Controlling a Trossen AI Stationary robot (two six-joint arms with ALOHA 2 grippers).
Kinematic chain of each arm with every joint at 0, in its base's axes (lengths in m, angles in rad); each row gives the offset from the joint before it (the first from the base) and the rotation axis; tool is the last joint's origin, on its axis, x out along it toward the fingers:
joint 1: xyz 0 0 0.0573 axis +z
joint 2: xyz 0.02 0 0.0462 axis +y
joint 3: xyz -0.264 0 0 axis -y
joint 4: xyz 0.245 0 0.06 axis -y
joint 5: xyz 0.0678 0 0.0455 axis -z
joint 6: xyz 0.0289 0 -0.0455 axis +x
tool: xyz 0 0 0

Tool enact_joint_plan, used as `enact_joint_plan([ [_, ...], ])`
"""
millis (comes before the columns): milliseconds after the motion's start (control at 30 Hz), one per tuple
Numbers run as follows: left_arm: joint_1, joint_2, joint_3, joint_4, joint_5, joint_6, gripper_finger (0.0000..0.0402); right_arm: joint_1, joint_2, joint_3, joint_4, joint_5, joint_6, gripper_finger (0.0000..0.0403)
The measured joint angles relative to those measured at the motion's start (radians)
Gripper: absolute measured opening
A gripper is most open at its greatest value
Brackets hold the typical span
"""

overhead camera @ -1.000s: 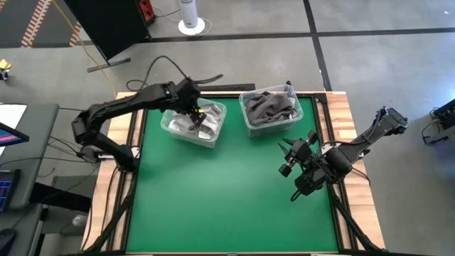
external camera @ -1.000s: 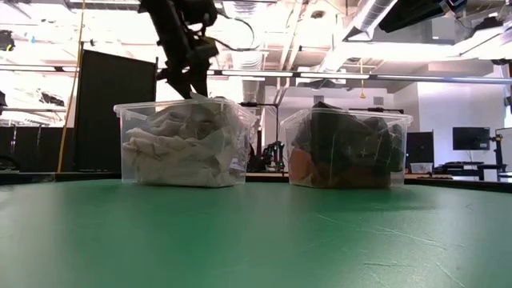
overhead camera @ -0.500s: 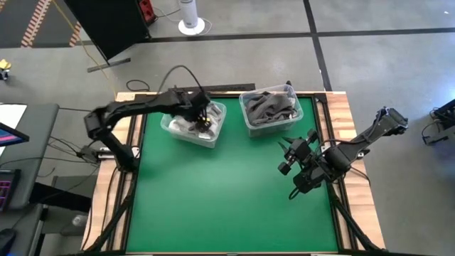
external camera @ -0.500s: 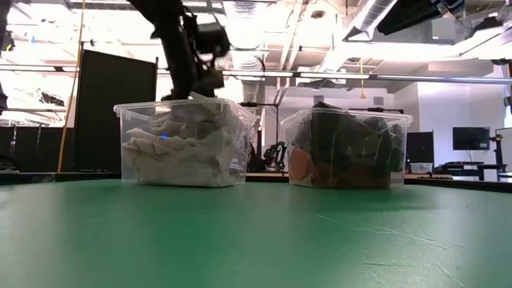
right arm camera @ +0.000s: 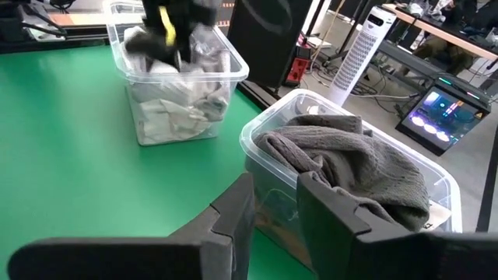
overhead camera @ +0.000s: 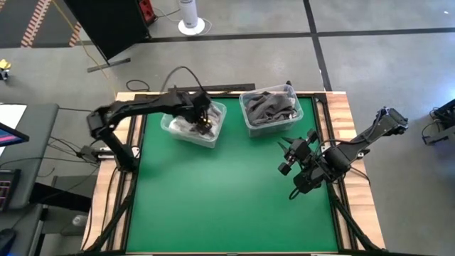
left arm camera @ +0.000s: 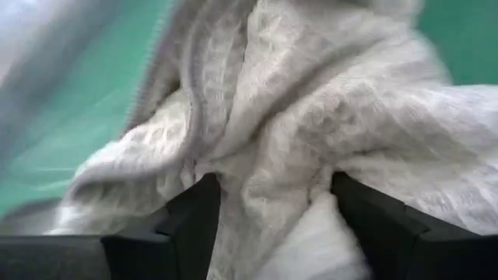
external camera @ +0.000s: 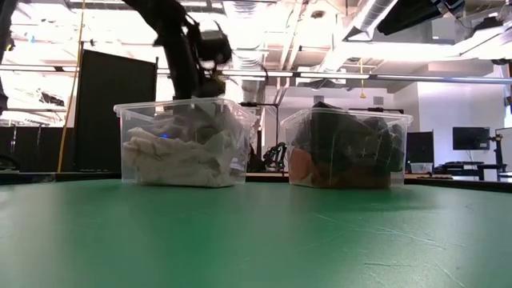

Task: Sort towels by color in basket
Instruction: Put the gray microfiber towel into the left transparent bin, then return to Home Position

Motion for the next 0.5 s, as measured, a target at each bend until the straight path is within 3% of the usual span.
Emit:
enact_joint_plan([
  [333, -0.013, -0.272, 0.017, 0.005, 0.002, 0.048, 0.0234, 0.011, -0.001, 0.0, -0.029, 0.0, 0.004, 0.0128],
  [500, -0.097, -0.407, -0.011, 0.05, -0.005, 0.158, 0.0234, 0.061, -0.038, -0.004, -0.217, 0.037, 0.18, 0.0128],
])
